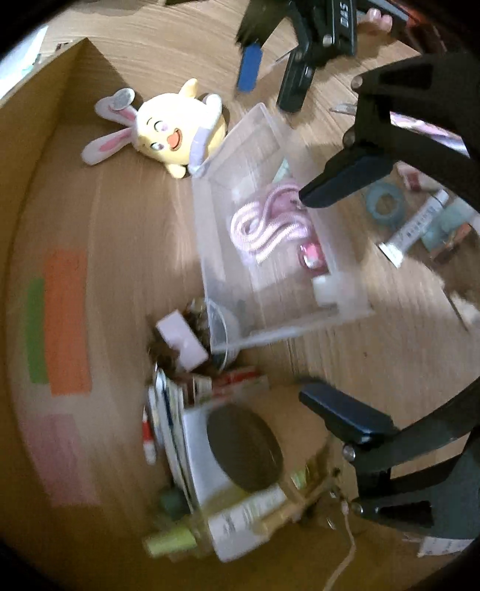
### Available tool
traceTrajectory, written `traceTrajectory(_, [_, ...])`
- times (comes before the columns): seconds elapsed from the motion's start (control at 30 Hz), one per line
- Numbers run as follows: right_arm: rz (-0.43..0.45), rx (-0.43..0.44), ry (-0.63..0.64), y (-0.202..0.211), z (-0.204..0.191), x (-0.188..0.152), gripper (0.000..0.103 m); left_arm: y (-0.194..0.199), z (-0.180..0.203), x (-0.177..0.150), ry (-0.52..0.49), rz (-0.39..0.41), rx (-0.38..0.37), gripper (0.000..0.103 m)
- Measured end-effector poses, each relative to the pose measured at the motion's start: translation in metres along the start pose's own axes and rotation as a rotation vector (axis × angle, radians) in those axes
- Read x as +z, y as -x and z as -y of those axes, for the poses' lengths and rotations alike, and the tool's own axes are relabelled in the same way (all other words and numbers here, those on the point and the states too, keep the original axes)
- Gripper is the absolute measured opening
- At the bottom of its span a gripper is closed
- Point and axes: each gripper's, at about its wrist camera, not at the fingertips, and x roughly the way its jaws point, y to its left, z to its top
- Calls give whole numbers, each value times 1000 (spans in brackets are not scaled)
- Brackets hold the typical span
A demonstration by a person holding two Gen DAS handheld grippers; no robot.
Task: Organize objects
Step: 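Lower the tape roll and rope bag into the clear box and release both, then grasp the white pill bottle with the left tool while the right tool grasps the pink scissors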
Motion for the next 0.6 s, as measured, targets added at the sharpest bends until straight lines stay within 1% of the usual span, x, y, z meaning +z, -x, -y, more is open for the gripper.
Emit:
traceTrajectory(0.07, [-1,-15,-6,11,0,-15,81,8,-5,-9,-4,0,10,97])
traceTrajectory(0.13, [-15,-11,-28,18,0,-32,81,12,-10,-18,2,-9,18,97])
traceTrajectory(0.3, [-82,4,-93,19,-5,-74,81,15,-20,-47,12,-58,42,97])
traceTrajectory(0.4, [-124,-6,-89,17,-14,-97,81,12,-25,-68,27,-105,44,97])
traceTrajectory(0.47, [-159,11,-86,14,-20,-109,81,10,-25,-81,33,-131,47,97])
traceTrajectory(0.6, [-198,18,-43,10,-31,-124,80,6,-22,-101,31,-183,49,97])
